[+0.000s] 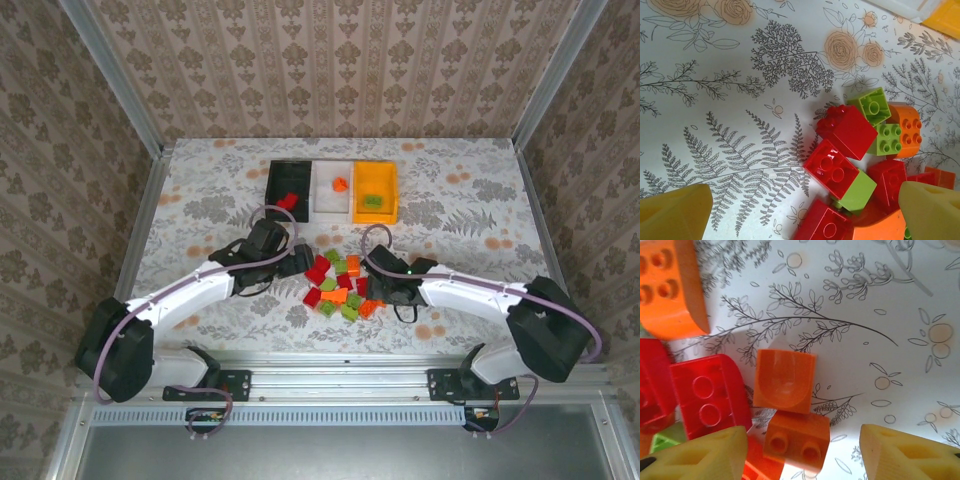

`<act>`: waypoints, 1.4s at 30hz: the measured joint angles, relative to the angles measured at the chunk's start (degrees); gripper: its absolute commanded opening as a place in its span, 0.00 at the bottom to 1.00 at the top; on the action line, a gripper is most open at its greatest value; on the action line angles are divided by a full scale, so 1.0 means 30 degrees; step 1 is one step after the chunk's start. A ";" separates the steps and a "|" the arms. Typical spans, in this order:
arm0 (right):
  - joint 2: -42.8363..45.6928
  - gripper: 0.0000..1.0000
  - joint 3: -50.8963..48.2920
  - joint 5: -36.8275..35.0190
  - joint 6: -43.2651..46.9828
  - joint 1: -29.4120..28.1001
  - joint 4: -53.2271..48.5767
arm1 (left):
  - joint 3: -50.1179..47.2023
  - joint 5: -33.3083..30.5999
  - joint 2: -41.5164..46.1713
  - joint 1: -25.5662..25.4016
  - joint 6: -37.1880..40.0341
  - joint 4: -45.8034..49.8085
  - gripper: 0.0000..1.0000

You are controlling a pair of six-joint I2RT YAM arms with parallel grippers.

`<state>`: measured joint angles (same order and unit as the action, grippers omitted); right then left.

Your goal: Sort the legos into containers by color

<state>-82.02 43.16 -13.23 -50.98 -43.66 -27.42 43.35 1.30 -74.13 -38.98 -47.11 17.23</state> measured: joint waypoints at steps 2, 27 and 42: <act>-0.0546 0.52 -0.0095 -0.0007 -0.0226 0.0000 0.0240 | -0.0270 0.0000 0.0058 -0.0015 -0.0095 -0.0015 0.97; -0.3628 0.27 1.0229 -0.0954 0.6215 0.5625 0.0568 | -0.1479 0.0670 -0.0714 0.0036 -0.0539 -0.1348 1.00; -1.3515 0.56 2.0298 0.1326 1.0251 0.4714 -0.0444 | -0.2805 0.1872 -0.0699 0.1545 -0.0801 -0.1486 1.00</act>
<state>-122.56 104.05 -9.26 -20.23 -29.52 -28.75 34.94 6.92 -76.23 -34.35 -49.52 12.78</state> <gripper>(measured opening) 0.504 0.997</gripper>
